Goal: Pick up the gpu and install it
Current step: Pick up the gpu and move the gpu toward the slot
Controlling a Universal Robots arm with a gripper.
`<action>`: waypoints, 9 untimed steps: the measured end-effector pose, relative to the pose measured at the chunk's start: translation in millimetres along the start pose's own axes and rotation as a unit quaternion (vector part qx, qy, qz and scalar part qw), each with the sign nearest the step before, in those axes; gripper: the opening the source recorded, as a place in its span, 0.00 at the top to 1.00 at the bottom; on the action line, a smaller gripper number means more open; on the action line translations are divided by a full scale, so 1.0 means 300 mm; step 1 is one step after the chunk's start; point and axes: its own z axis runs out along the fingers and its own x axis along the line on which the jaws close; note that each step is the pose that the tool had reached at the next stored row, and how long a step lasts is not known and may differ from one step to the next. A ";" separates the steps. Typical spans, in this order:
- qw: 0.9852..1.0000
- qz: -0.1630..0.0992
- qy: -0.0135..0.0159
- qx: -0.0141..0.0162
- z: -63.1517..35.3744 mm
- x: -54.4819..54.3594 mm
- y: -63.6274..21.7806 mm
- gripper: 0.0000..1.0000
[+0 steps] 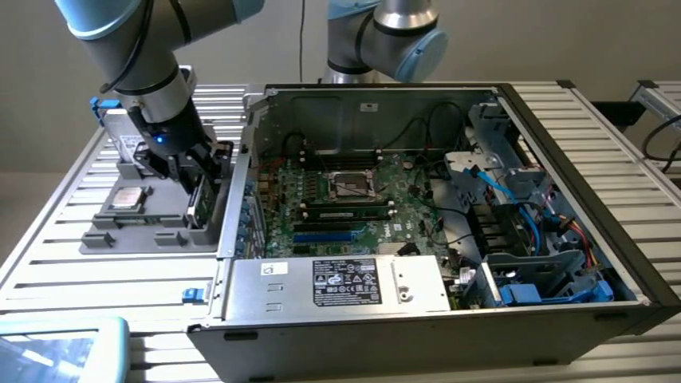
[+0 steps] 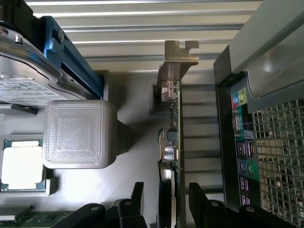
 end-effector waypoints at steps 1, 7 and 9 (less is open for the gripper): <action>1.000 0.000 0.000 0.000 0.000 0.000 -0.001 0.50; 1.000 0.007 -0.001 0.000 0.004 0.001 -0.003 0.50; 1.000 0.009 -0.001 0.000 0.005 0.001 -0.003 0.50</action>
